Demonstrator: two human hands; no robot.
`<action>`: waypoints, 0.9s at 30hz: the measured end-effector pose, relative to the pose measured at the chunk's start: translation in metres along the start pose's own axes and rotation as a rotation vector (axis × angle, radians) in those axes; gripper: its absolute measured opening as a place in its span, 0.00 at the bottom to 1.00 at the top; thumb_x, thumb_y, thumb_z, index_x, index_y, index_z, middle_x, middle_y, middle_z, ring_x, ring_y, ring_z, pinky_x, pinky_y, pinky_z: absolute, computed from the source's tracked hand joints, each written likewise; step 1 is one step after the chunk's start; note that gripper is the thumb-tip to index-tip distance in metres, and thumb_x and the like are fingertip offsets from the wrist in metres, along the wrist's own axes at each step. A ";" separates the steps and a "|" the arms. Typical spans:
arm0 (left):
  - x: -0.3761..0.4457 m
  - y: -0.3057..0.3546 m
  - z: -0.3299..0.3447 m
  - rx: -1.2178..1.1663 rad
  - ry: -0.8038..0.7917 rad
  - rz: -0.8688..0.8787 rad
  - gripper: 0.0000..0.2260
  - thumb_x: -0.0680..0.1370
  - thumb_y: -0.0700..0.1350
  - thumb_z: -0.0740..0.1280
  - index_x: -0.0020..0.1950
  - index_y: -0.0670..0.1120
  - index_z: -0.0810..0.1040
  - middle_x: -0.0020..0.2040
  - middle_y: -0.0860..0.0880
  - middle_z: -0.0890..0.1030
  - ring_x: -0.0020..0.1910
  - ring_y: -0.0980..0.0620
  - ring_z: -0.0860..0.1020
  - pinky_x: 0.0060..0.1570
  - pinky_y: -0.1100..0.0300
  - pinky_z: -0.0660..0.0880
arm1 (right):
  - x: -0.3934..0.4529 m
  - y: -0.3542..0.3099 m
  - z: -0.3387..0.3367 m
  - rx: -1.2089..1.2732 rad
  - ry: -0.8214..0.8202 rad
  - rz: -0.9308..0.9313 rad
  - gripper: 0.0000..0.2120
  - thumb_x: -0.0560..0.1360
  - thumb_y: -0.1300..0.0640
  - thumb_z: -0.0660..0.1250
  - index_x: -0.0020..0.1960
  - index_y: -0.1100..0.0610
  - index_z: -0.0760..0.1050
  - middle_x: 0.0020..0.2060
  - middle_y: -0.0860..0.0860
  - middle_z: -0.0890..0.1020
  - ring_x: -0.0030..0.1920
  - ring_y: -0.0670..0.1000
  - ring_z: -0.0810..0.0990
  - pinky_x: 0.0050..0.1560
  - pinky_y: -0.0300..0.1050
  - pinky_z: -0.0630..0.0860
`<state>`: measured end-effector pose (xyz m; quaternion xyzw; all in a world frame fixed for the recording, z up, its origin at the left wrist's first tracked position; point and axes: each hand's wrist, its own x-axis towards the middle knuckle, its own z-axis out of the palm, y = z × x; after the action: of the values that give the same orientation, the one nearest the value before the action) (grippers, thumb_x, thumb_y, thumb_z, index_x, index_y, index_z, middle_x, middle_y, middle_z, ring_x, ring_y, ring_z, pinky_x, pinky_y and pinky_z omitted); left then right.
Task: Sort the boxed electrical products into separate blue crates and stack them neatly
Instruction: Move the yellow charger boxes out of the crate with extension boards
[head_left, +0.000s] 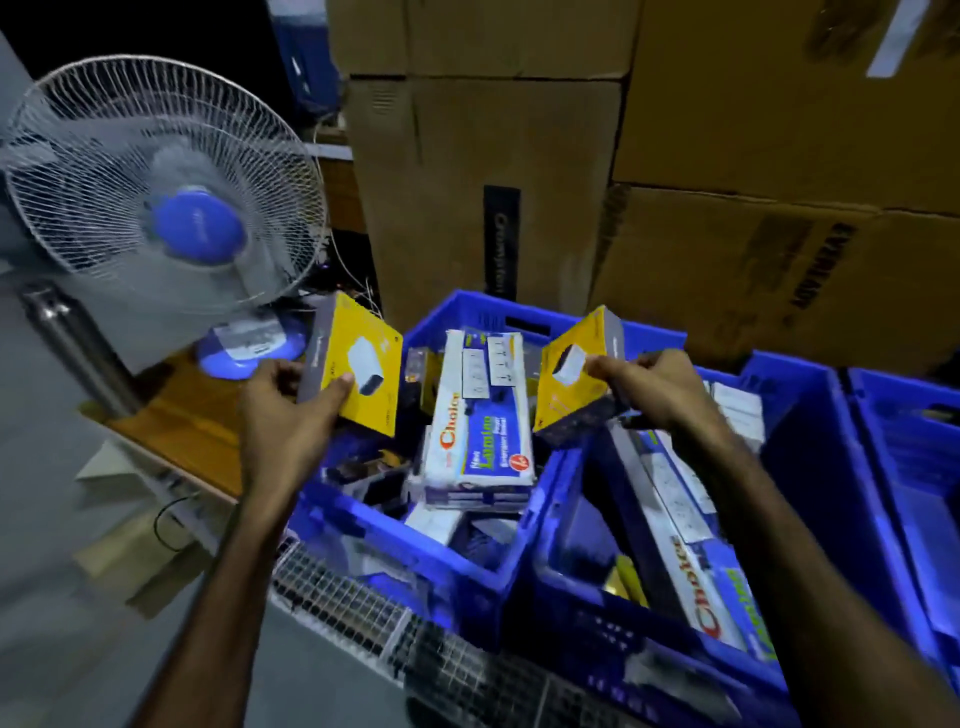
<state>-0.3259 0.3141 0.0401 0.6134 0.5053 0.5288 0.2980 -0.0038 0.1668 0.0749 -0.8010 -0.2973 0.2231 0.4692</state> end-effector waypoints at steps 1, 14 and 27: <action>0.010 -0.009 0.006 0.025 -0.040 -0.012 0.14 0.72 0.45 0.80 0.47 0.42 0.77 0.38 0.50 0.78 0.38 0.48 0.76 0.38 0.55 0.72 | 0.010 -0.007 0.008 -0.059 0.032 -0.010 0.26 0.60 0.36 0.75 0.33 0.61 0.81 0.29 0.53 0.84 0.34 0.55 0.86 0.43 0.57 0.85; 0.023 -0.065 0.015 0.728 -0.328 0.109 0.23 0.78 0.68 0.64 0.49 0.48 0.81 0.52 0.38 0.84 0.52 0.32 0.81 0.47 0.46 0.77 | 0.000 0.036 0.066 -0.289 0.154 -0.115 0.14 0.74 0.46 0.74 0.54 0.53 0.83 0.47 0.51 0.87 0.49 0.53 0.85 0.51 0.48 0.79; -0.042 -0.033 0.040 0.257 -0.440 0.254 0.09 0.76 0.55 0.75 0.44 0.52 0.80 0.34 0.53 0.79 0.33 0.49 0.79 0.36 0.51 0.77 | -0.116 0.063 0.063 -0.060 0.075 -0.166 0.04 0.77 0.54 0.74 0.52 0.49 0.83 0.42 0.44 0.87 0.43 0.41 0.84 0.43 0.35 0.78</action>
<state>-0.2947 0.2920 -0.0142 0.8046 0.4105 0.3477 0.2516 -0.1109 0.1022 -0.0007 -0.7952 -0.3514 0.1442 0.4726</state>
